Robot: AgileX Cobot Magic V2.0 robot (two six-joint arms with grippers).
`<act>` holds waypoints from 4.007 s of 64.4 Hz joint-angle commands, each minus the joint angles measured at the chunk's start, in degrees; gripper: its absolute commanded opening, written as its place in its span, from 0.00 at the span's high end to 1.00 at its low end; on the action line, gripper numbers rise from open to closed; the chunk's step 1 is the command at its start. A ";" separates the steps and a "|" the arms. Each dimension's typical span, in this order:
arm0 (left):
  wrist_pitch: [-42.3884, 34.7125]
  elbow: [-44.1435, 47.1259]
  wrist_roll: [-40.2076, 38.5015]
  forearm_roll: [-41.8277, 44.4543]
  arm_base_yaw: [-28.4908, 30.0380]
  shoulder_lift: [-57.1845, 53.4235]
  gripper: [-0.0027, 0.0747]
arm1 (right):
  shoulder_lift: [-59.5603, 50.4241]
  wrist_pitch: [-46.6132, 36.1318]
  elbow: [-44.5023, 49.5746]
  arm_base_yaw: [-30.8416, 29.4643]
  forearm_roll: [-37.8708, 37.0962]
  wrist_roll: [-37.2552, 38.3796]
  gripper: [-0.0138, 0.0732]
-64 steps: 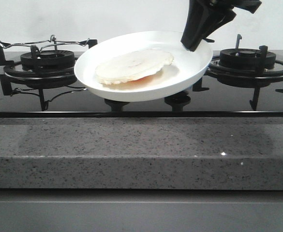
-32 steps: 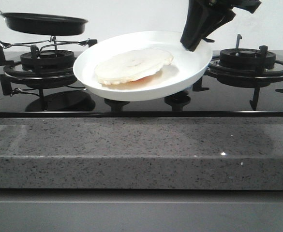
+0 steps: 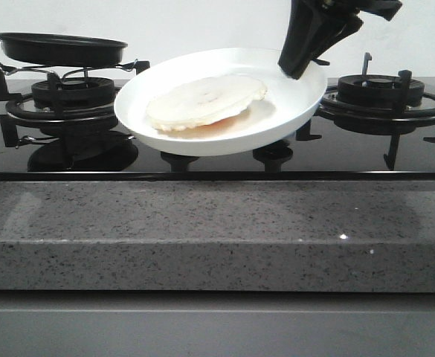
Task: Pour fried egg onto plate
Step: 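Carry the empty pan back over its burner with the left gripper, then lower the pan onto the burner and release it with the left gripper, then lower the plate onto the stove and open the right gripper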
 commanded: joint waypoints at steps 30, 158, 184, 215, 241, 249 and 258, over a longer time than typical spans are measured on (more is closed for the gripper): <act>7.79 -1.56 0.19 3.61 0.21 -3.10 0.29 | -2.99 -2.39 -1.53 -0.03 1.97 -0.25 0.92; -31.29 45.19 -17.16 68.96 -32.99 -66.62 0.99 | -2.99 -2.39 -1.53 -0.03 1.97 -0.25 0.92; -37.97 57.89 -17.16 70.79 -32.86 -83.94 0.99 | -2.99 -2.39 -1.53 -0.03 1.97 -0.25 0.92; -38.11 57.89 -17.16 70.79 -32.86 -84.04 0.99 | -1.49 -4.33 -7.47 -4.61 7.63 5.15 0.92; -38.11 57.89 -17.16 70.79 -32.86 -84.04 0.99 | 10.61 -4.58 -18.76 -11.40 11.65 5.89 0.92; -38.01 57.89 -17.16 70.79 -32.86 -84.04 0.99 | 13.60 -4.73 -19.18 -11.53 11.66 5.89 0.92; -38.01 57.89 -17.16 70.79 -32.86 -84.04 0.99 | 15.50 -4.55 -19.18 -11.53 11.72 5.89 0.92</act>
